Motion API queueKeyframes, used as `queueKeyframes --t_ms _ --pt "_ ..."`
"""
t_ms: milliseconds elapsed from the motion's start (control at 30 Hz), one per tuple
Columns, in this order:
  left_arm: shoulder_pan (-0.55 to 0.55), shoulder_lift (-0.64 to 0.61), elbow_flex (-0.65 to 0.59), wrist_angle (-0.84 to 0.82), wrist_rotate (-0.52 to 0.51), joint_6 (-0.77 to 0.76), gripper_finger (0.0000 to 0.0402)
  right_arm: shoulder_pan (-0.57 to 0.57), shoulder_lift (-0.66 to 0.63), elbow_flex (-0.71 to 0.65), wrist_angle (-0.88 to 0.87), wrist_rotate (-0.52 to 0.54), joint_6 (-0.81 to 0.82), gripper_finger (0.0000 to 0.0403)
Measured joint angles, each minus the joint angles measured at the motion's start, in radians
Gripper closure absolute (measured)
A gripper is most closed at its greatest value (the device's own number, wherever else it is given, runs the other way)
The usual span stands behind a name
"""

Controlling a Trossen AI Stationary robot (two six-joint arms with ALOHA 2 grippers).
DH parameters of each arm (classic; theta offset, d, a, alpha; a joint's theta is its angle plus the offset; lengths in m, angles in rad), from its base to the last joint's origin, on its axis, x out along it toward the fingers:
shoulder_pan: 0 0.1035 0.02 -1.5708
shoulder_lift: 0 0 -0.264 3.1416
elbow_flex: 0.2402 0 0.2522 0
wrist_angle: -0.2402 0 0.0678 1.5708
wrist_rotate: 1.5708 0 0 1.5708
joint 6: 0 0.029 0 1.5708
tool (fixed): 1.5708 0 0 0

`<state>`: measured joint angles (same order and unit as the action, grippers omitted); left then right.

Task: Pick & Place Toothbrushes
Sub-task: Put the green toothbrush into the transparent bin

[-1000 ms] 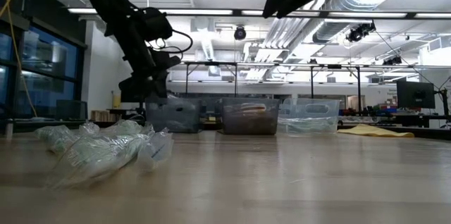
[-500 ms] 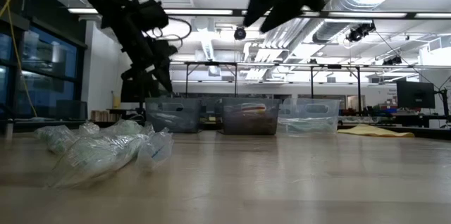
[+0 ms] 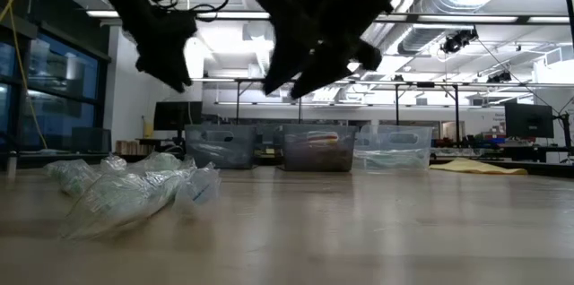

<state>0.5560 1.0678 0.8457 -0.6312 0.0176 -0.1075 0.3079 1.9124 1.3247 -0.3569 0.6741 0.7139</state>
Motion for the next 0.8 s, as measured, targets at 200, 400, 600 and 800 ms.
queueKeyframes --t_ms 200,400,600,800 --pt "-0.157 -0.018 -0.057 -0.131 0.038 0.140 0.0169 0.043 -0.106 -0.001 -0.339 0.165 0.117 0.0172" --pt "-0.297 0.050 -0.089 -0.141 0.009 0.407 0.0199 0.097 -0.197 0.002 -0.622 0.262 0.304 0.0172" --pt "-0.335 0.163 -0.089 -0.117 -0.102 0.600 0.0230 0.151 -0.252 0.001 -0.731 0.261 0.368 0.0172" --pt "-0.335 0.282 -0.087 -0.039 -0.211 0.743 0.0235 0.177 -0.271 -0.001 -0.806 0.235 0.402 0.0172"
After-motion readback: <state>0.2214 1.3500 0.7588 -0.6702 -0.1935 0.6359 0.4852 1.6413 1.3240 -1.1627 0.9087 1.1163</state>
